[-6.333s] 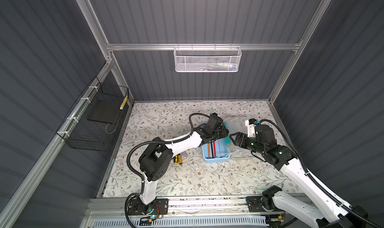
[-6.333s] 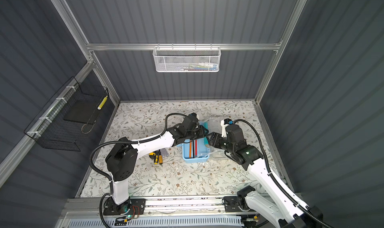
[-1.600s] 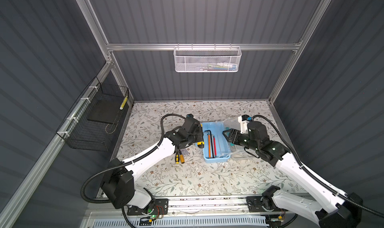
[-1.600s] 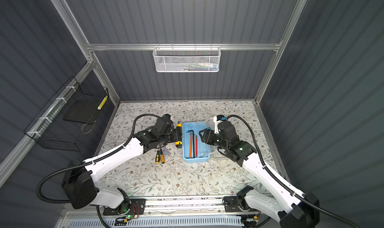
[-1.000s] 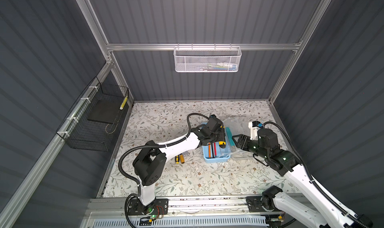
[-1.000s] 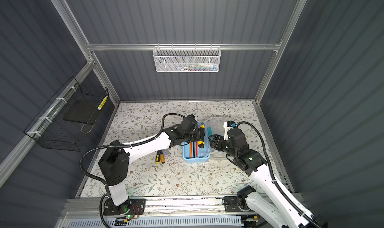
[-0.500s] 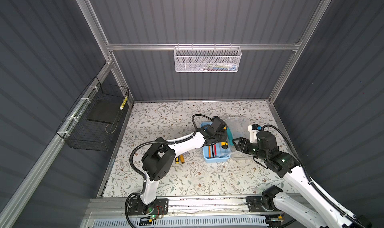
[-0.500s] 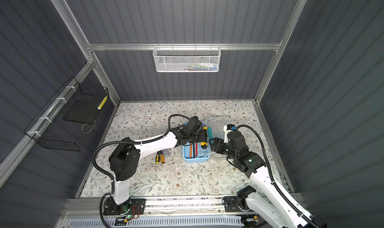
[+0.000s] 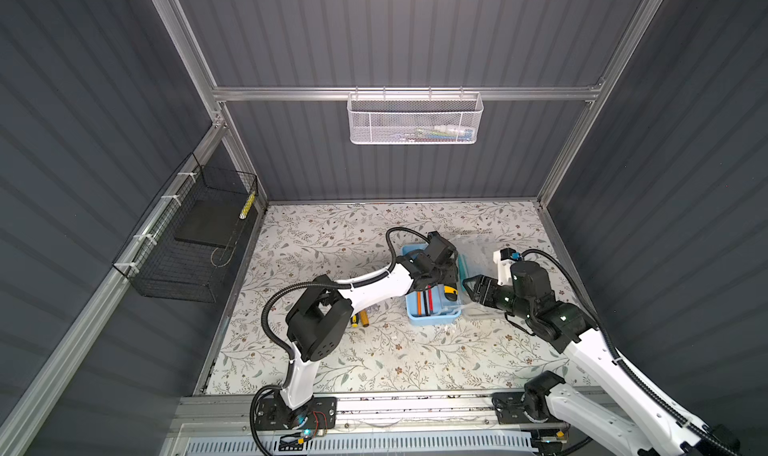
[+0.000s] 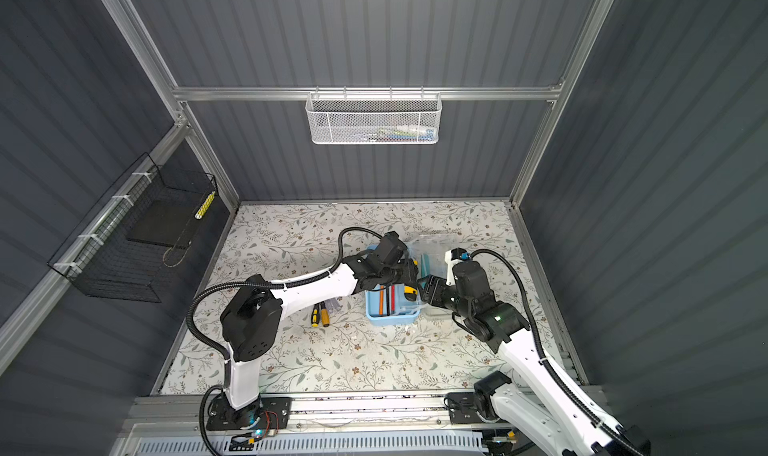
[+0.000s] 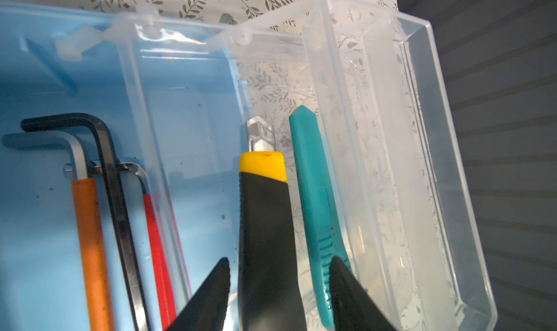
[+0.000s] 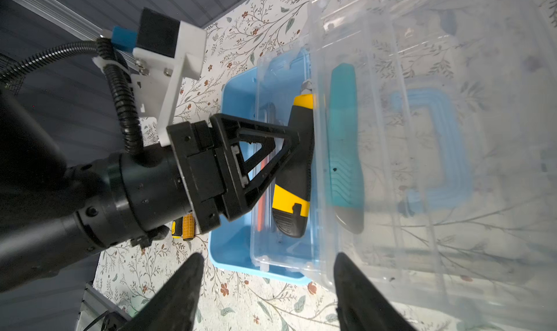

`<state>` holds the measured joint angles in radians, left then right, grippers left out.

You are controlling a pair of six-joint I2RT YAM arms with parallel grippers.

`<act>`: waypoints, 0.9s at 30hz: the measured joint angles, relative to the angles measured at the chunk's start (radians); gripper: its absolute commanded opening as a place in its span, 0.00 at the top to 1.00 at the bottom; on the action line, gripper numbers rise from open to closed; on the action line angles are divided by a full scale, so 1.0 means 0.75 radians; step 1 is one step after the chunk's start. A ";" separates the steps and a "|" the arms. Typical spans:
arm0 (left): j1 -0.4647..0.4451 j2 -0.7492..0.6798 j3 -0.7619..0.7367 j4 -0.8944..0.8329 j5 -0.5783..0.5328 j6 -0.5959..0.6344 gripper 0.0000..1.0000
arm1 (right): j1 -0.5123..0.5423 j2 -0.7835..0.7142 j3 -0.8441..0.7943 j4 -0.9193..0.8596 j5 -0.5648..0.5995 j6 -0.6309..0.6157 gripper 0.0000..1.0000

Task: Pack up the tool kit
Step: 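Carry the utility knife into the blue box while right gripper holds the lid, then withdraw left gripper over the screwdrivers while right gripper moves toward them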

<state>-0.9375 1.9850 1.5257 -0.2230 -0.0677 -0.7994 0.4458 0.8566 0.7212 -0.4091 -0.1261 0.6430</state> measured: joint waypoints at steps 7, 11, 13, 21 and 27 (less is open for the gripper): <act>0.001 -0.168 -0.113 -0.039 -0.141 0.132 0.31 | 0.002 0.085 0.088 -0.010 -0.036 -0.031 0.35; 0.014 -0.359 -0.245 -0.071 -0.245 0.201 0.27 | 0.057 0.139 0.187 -0.028 -0.010 -0.056 0.36; 0.037 -0.468 -0.342 -0.083 -0.274 0.225 0.27 | 0.129 0.181 0.256 -0.040 0.030 -0.078 0.36; 0.286 -0.837 -0.722 -0.222 -0.304 0.227 0.29 | 0.406 0.467 0.528 -0.102 0.153 -0.175 0.41; 0.429 -1.128 -0.931 -0.338 -0.285 0.210 0.38 | 0.561 0.728 0.721 -0.185 0.188 -0.244 0.49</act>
<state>-0.6159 1.1389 0.8272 -0.4767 -0.2817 -0.6422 0.8665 1.4029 1.2621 -0.5480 0.0151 0.4599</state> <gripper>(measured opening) 0.645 0.532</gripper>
